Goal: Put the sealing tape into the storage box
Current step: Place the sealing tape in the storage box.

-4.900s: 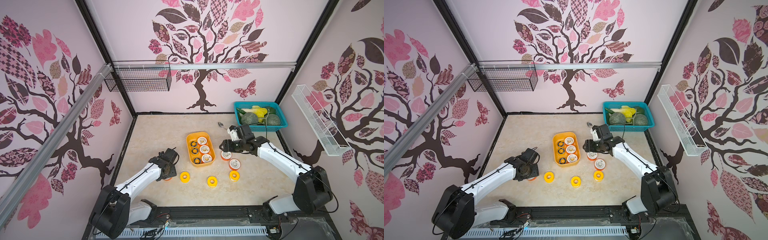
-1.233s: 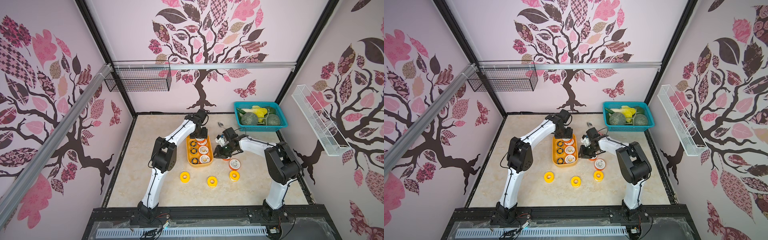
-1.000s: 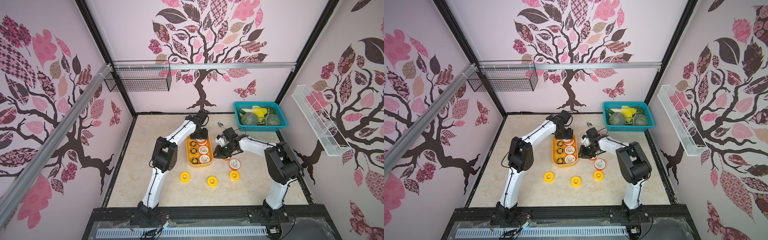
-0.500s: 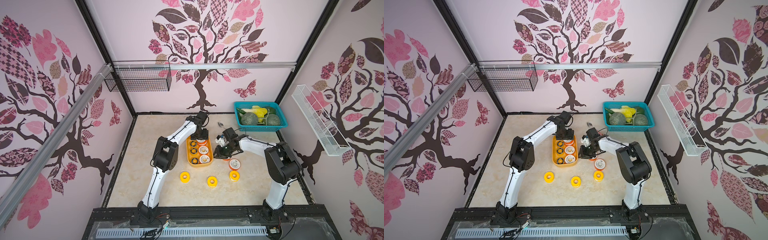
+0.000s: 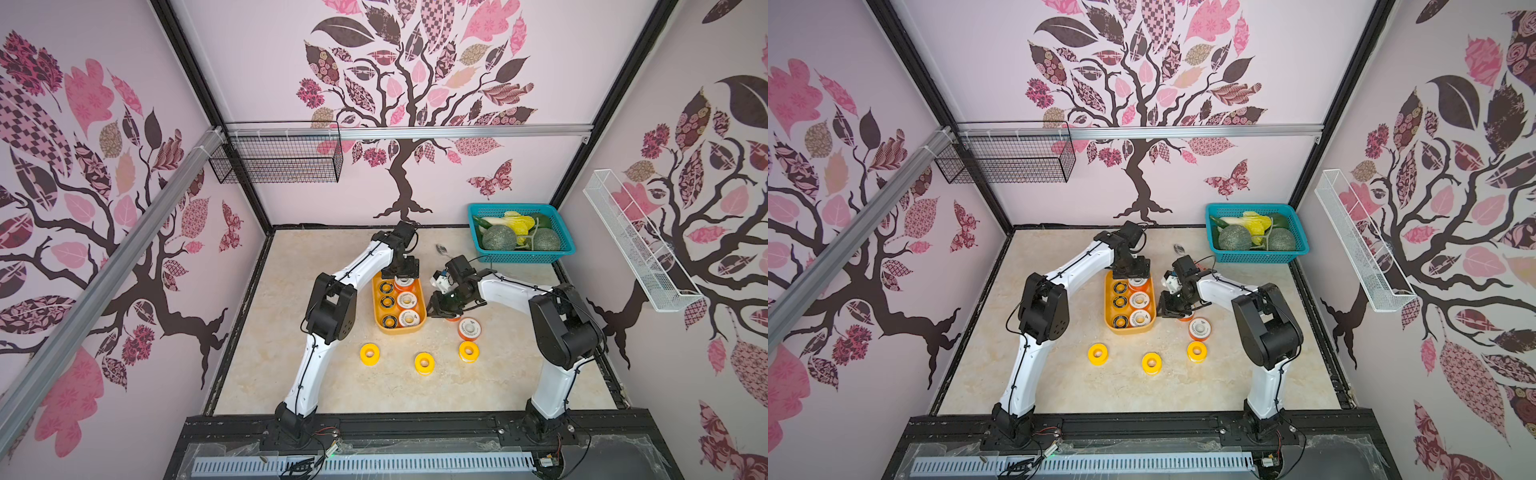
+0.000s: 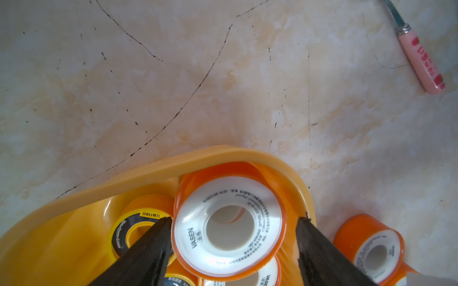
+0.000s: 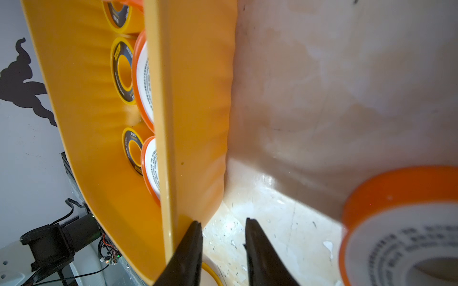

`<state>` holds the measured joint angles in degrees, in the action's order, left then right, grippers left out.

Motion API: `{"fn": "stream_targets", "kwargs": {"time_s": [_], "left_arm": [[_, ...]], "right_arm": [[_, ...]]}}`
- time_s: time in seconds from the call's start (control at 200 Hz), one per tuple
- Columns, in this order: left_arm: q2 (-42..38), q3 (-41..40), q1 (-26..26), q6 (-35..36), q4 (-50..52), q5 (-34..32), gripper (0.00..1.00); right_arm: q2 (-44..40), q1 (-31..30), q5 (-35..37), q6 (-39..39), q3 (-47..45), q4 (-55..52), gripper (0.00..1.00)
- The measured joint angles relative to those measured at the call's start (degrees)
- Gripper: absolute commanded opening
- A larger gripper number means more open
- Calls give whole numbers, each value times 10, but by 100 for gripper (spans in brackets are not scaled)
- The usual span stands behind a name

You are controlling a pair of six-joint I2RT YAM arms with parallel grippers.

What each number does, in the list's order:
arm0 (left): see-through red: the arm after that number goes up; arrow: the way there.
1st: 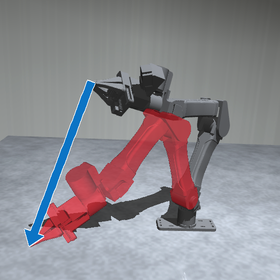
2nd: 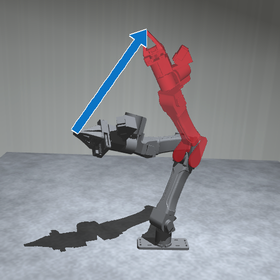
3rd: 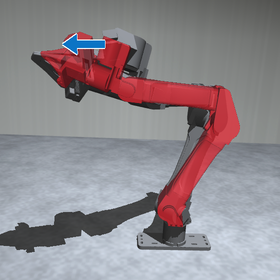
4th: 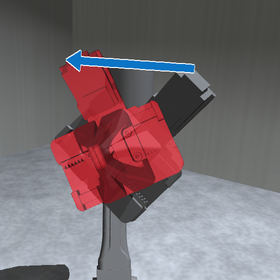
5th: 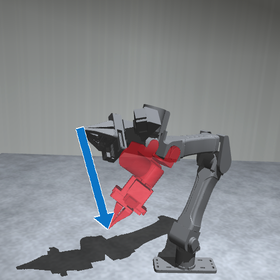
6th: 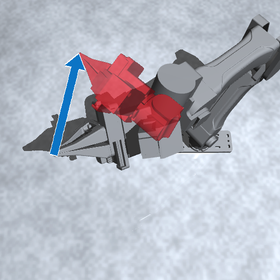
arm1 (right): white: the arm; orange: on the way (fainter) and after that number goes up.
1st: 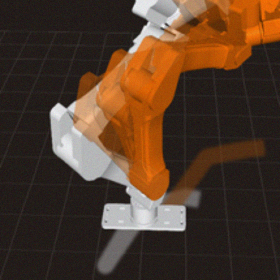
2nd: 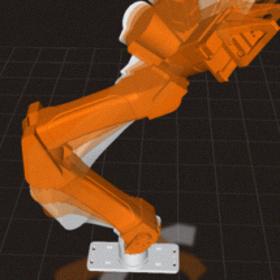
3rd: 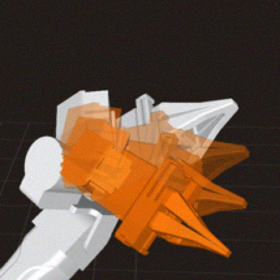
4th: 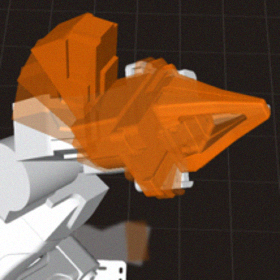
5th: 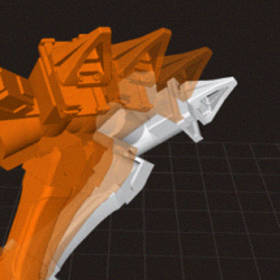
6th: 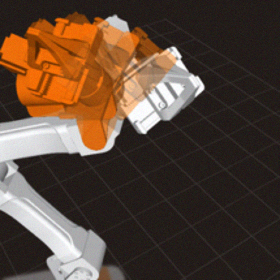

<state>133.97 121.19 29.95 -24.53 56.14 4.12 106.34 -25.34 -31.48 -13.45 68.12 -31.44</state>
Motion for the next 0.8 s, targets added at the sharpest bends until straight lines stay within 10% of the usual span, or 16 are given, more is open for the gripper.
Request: {"fn": "stream_targets", "kwargs": {"time_s": [0.415,0.8], "left_arm": [[-78,-20,0,11,-7,-22,83],[-309,-215,-6,43,-58,-75,83]], "right_arm": [[-33,0,48,0,0,-4,46],[-105,28,107,8,0,-24,51]]}}
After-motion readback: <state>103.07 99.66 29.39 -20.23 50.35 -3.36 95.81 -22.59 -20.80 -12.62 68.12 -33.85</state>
